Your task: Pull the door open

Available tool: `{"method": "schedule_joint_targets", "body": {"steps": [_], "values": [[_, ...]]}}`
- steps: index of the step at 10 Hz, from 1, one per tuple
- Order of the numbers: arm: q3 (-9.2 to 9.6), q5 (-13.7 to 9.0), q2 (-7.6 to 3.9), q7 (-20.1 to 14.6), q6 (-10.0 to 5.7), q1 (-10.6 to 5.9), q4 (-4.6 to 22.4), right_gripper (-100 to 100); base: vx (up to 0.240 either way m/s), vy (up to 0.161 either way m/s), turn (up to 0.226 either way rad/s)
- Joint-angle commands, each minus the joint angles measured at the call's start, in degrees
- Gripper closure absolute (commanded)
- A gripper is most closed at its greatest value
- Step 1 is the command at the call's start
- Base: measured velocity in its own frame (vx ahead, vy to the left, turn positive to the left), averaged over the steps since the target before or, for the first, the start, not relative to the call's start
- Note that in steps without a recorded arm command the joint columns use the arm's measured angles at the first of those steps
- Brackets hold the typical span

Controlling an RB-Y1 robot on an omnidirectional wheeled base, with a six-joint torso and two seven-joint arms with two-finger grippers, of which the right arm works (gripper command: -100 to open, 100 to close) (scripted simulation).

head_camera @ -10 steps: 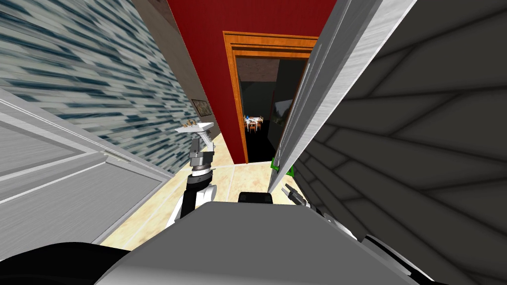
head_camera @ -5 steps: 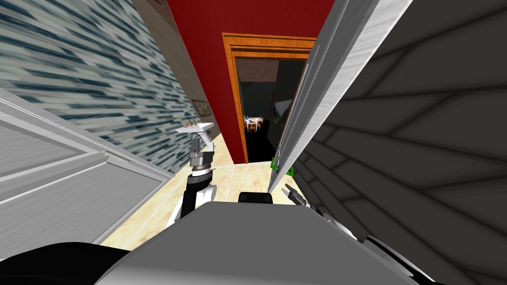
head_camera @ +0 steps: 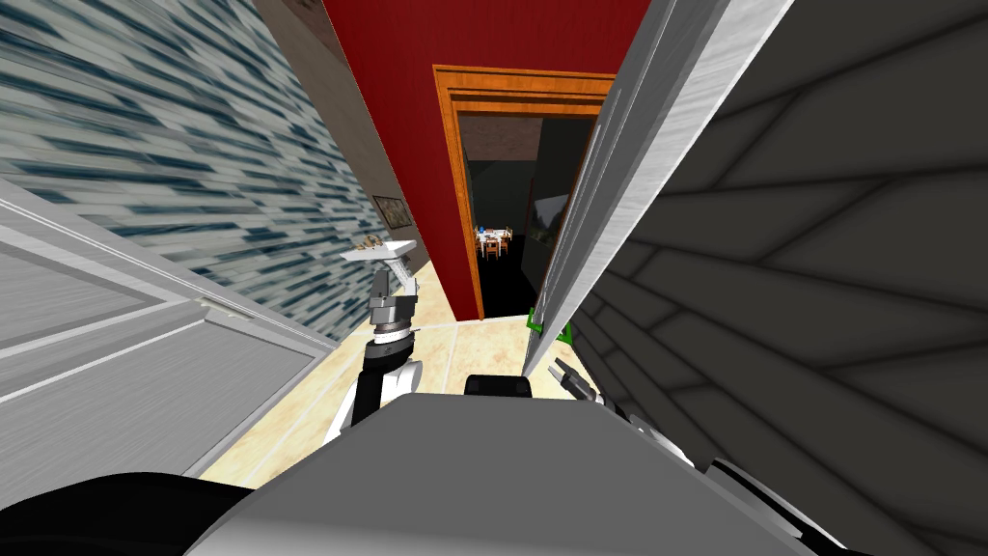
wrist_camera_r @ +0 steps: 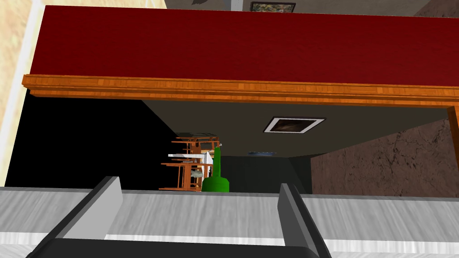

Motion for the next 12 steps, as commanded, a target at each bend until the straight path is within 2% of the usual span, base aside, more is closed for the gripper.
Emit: {"method": "schedule_joint_targets", "body": {"steps": [1,4,12], "values": [[0.12,0.1,0.05,0.0,0.22,-0.12,-0.1,-100,0.040,0.081,-0.013],[0.27,0.2,0.13,0.0,0.39,-0.33,-0.1,-100,0.019,0.037,-0.004],[0.44,0.3,0.21,0.0,0.55,-0.54,-0.1,-100,0.000,0.000,-0.001]]}}
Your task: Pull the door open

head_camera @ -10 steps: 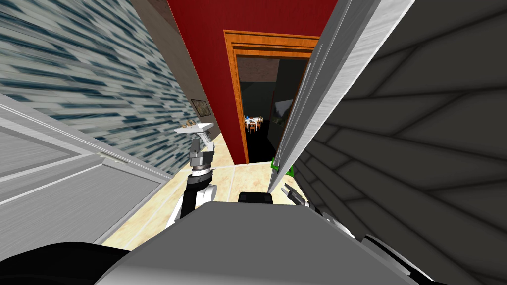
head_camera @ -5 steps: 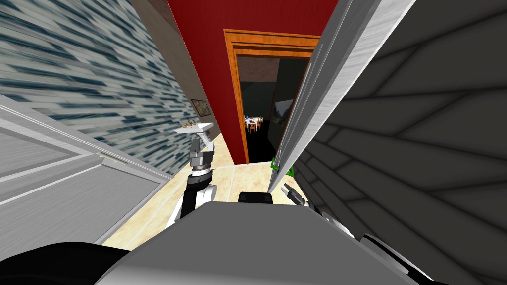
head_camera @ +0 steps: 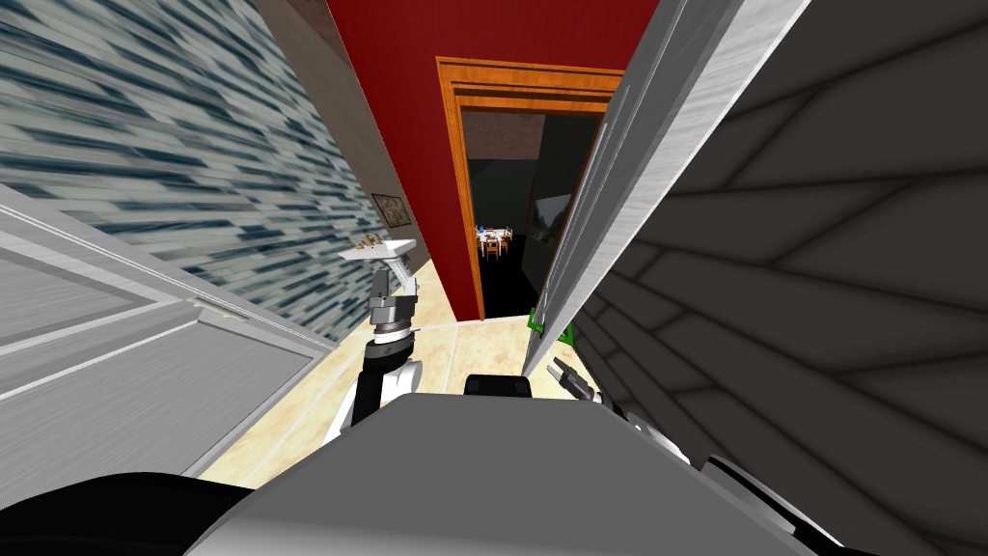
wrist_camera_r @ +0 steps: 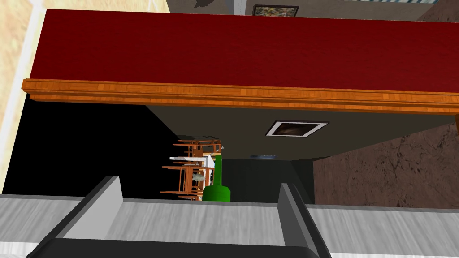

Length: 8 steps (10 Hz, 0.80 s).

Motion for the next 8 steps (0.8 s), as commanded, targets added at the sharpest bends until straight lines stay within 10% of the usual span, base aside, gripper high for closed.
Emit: {"method": "schedule_joint_targets", "body": {"steps": [1,8], "values": [[0.00,0.0,-0.02,0.0,0.07,0.03,-0.1,-100,0.000,0.000,0.000],[0.00,0.0,-0.02,0.0,0.07,0.03,-0.1,-100,-0.001,-0.002,0.003]]}}
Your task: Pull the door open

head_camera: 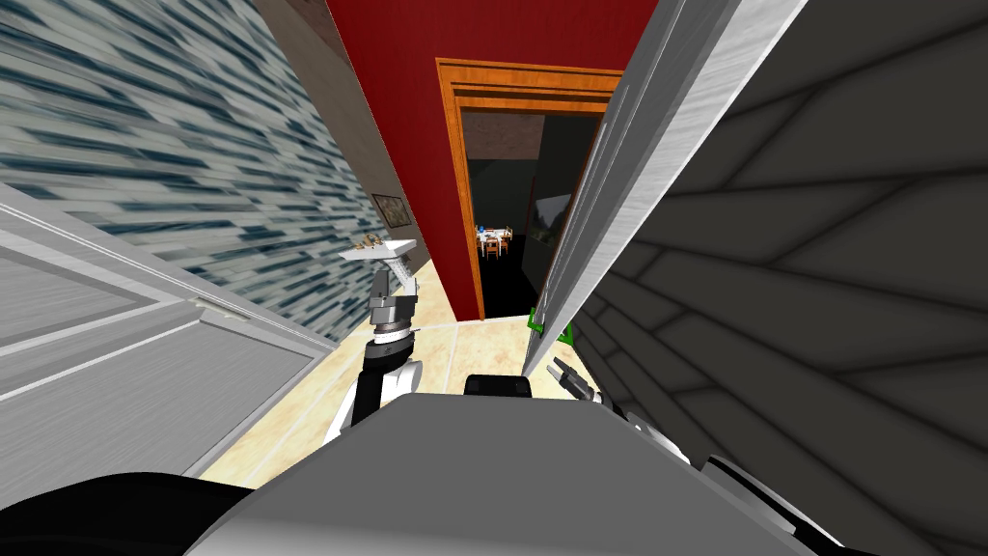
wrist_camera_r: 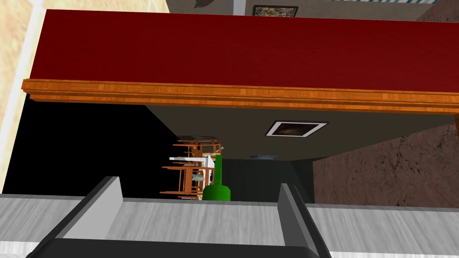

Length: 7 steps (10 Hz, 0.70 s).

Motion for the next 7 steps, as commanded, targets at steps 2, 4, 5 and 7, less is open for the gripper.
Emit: {"method": "schedule_joint_targets", "body": {"steps": [2,4,5,7], "values": [[0.96,0.5,-0.12,-0.4,0.00,-0.57,-0.6,-100,0.063,0.109,-0.094],[3.17,1.3,-0.35,-0.9,0.53,-1.99,-2.1,-100,0.055,0.075,-0.169],[3.17,1.3,-0.35,-0.9,0.53,-1.99,-1.3,-100,-0.007,-0.021,-0.019],[3.80,1.6,-0.41,-0.9,0.74,-2.41,-2.5,-100,-0.029,-0.065,-0.001]]}}
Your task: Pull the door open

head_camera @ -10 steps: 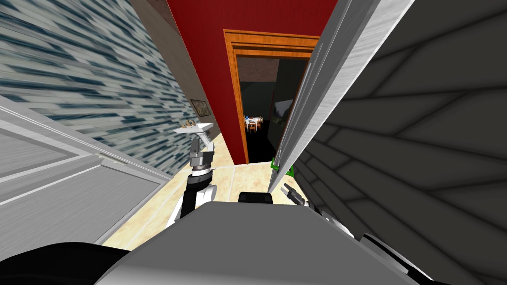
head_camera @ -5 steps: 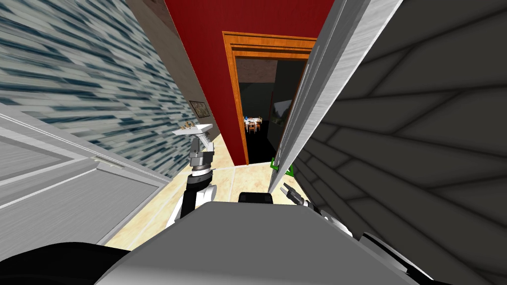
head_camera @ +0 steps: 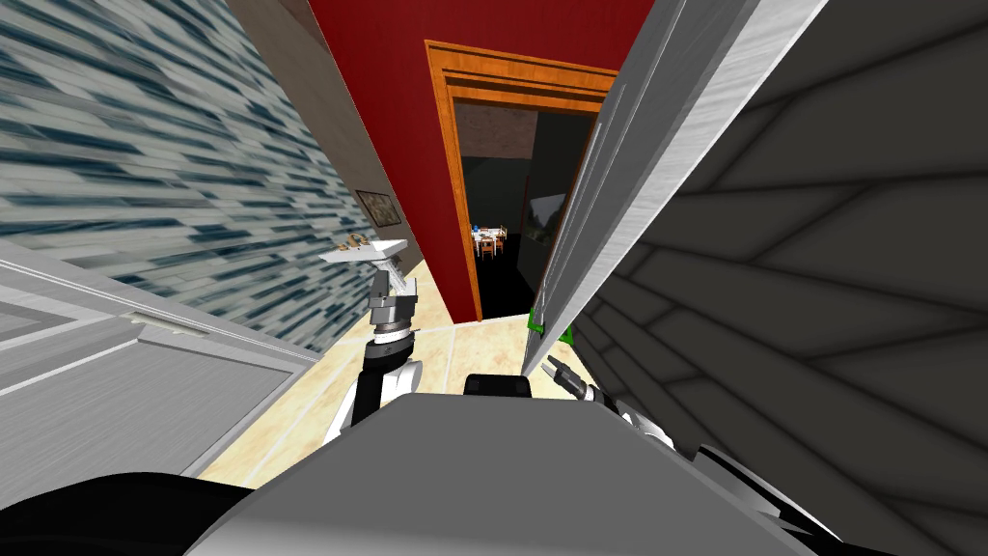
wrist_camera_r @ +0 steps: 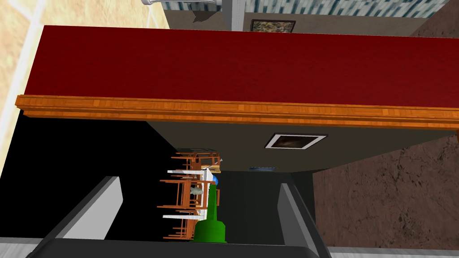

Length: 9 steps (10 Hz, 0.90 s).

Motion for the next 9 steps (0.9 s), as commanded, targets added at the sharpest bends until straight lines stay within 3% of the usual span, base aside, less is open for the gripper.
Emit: {"method": "schedule_joint_targets", "body": {"steps": [1,5,9], "values": [[0.59,0.2,0.17,0.0,-0.20,-0.79,0.5,-100,-0.040,-0.111,-0.065],[1.23,0.4,0.11,0.0,0.03,-1.21,0.1,-100,-0.029,-0.081,-0.012],[1.23,0.4,0.11,0.0,0.03,-1.21,0.1,-100,0.002,0.003,-0.004]]}}
